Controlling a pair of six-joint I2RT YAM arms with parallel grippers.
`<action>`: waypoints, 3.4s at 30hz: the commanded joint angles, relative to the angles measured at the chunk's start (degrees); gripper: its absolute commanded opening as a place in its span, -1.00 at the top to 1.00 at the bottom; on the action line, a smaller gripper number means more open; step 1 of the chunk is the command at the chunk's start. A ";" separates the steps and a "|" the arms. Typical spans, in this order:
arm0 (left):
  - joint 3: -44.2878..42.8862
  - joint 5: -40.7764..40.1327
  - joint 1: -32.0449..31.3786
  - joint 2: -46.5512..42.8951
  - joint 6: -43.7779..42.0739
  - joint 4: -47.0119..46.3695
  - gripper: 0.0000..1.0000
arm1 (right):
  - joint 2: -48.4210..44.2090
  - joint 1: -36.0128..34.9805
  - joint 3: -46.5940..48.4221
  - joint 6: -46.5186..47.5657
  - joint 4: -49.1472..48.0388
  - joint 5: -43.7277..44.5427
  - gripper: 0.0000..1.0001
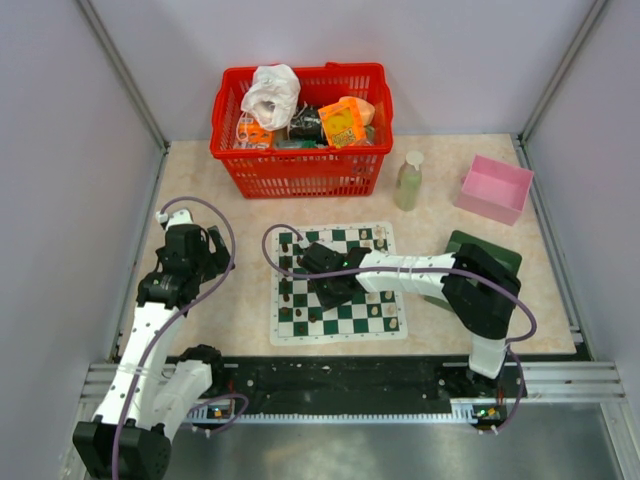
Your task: Set up the chess pieces on the board
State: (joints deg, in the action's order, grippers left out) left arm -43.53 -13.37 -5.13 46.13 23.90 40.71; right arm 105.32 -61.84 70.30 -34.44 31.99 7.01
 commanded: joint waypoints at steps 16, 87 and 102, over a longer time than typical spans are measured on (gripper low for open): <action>0.02 -0.08 -0.06 0.01 -0.17 -1.77 -0.86 | -12.49 -0.82 -4.64 -2.91 2.37 4.15 0.76; 0.20 0.27 -0.06 -0.60 -0.17 -2.04 -0.86 | -22.89 -0.65 -8.35 0.85 3.70 10.74 0.18; 0.20 -0.17 -0.06 -0.69 -0.08 -1.86 -0.86 | -0.21 10.95 15.21 5.61 -2.37 3.19 0.18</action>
State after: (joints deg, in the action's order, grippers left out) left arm -43.53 -12.88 -5.13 46.24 23.90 40.71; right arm 101.82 -53.74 79.96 -29.71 32.25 13.39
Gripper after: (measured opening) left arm 0.927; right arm 0.409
